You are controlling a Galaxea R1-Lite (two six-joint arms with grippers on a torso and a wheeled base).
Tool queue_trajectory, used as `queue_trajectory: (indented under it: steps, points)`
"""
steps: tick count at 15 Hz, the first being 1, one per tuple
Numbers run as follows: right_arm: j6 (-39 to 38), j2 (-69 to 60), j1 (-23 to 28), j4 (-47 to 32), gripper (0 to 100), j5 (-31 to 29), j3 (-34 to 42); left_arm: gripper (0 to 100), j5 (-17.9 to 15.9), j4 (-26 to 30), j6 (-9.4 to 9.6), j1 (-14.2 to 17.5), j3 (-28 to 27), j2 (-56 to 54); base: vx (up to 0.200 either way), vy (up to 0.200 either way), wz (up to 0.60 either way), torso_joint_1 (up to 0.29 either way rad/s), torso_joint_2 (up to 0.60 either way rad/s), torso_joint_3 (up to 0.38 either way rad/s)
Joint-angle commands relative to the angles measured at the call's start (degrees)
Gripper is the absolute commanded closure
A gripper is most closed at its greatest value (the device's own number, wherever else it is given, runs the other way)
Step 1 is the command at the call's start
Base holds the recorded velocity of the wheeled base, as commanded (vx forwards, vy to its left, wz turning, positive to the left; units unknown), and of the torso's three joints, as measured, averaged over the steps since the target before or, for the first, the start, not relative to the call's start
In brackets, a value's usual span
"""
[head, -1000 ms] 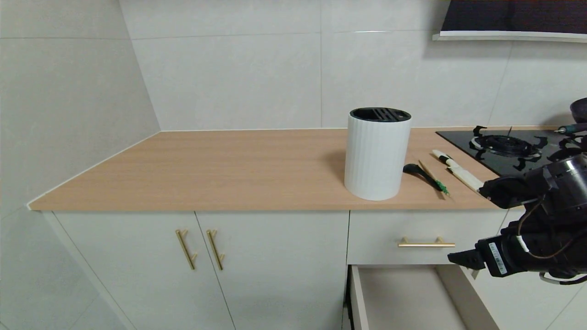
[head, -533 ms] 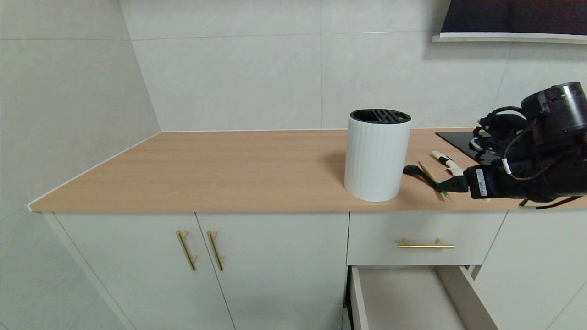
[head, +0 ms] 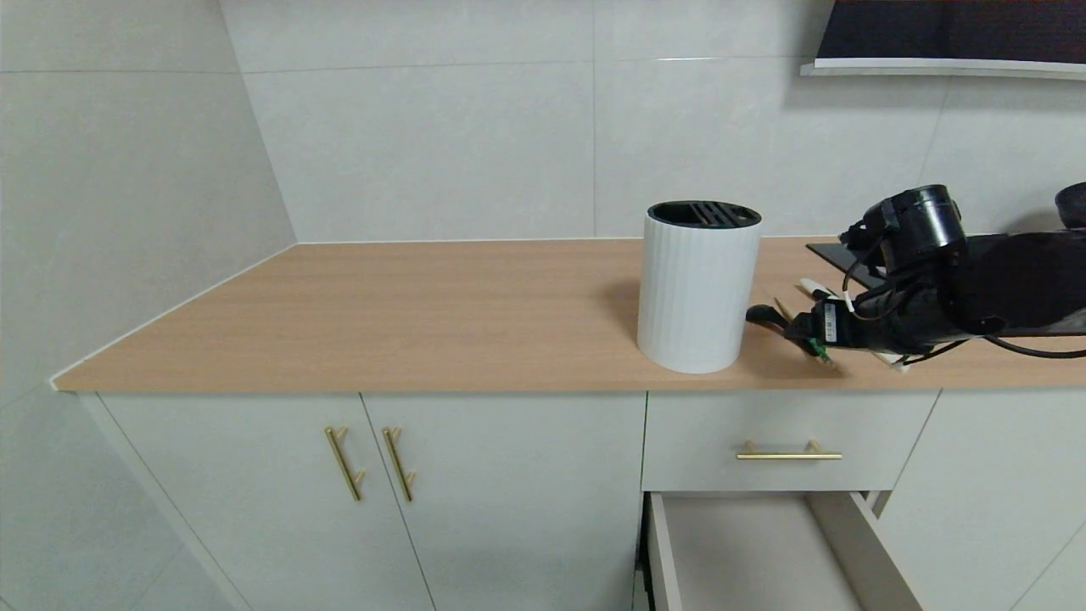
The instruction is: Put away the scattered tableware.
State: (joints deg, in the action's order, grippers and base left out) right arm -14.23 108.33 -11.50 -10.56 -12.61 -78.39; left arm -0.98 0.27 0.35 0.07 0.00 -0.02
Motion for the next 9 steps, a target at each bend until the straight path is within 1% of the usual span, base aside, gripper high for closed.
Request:
queue_trajectory:
  steps: [1,4,9]
  points:
    - [0.0,3.9,1.1,0.5,0,-0.3,-0.8,0,0.0,0.0,0.0,0.0,0.0,0.0,0.0,0.0,0.0,0.0,0.0,0.0]
    - [0.0,5.7,1.8,1.9,0,-0.4,-1.2,0,0.0,0.0,0.0,0.0,0.0,0.0,0.0,0.0,0.0,0.0,0.0,0.0]
    - [0.0,6.5,1.9,1.9,0,-0.3,-1.5,0,0.0,0.0,0.0,0.0,0.0,0.0,0.0,0.0,0.0,0.0,0.0,0.0]
